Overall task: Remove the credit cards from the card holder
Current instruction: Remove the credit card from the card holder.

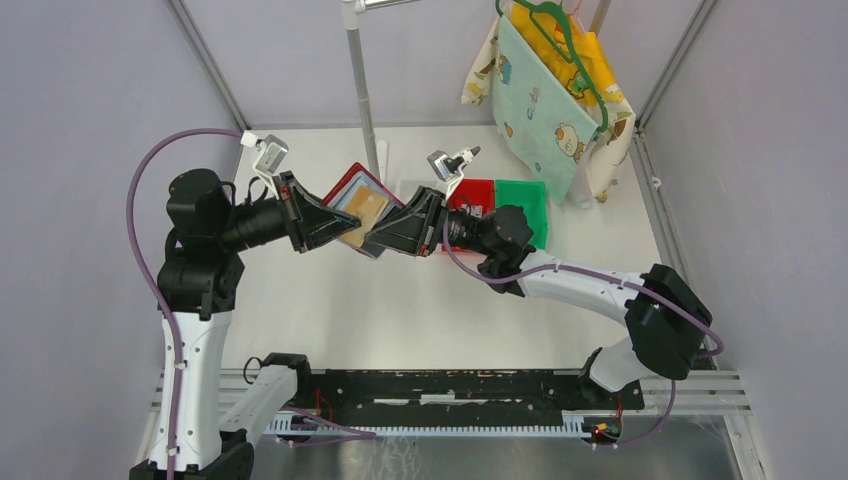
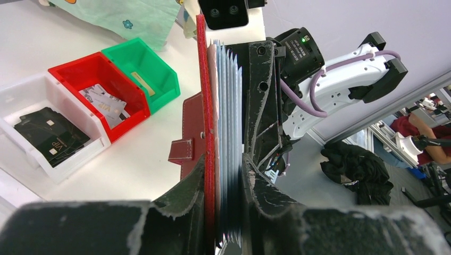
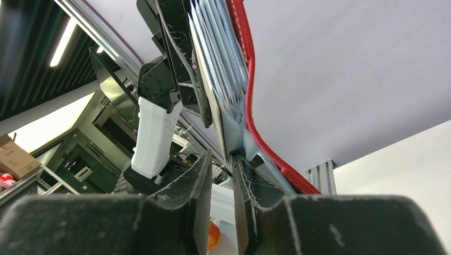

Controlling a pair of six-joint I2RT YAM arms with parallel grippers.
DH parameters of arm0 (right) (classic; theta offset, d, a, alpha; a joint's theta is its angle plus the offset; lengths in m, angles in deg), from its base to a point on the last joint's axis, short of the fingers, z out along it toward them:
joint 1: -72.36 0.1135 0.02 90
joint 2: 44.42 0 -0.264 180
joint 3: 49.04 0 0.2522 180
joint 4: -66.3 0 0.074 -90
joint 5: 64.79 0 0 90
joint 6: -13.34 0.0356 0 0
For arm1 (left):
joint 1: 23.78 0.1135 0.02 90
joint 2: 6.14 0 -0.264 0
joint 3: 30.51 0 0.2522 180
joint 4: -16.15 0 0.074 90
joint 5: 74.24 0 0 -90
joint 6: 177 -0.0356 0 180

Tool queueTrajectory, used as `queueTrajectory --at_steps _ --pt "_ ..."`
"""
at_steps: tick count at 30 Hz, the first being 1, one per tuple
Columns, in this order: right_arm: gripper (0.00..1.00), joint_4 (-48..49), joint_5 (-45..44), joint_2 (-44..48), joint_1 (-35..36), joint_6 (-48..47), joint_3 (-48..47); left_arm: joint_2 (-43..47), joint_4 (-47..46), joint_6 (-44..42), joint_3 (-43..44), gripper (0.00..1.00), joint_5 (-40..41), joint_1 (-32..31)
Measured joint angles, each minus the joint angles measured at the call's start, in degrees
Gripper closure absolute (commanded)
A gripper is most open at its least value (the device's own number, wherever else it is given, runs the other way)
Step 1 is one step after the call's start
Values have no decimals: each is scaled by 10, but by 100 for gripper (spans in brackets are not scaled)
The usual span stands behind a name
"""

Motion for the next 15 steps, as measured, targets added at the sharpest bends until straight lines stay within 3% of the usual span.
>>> queueTrajectory --at_steps 7,10,15 --pt "85 24 -1 -8 0 22 0 2 -4 1 0 94 -2 0" --pt "99 38 -1 -15 0 32 0 6 -6 1 0 80 -2 0" --pt "100 48 0 -16 0 36 1 7 -10 6 0 70 -3 0"
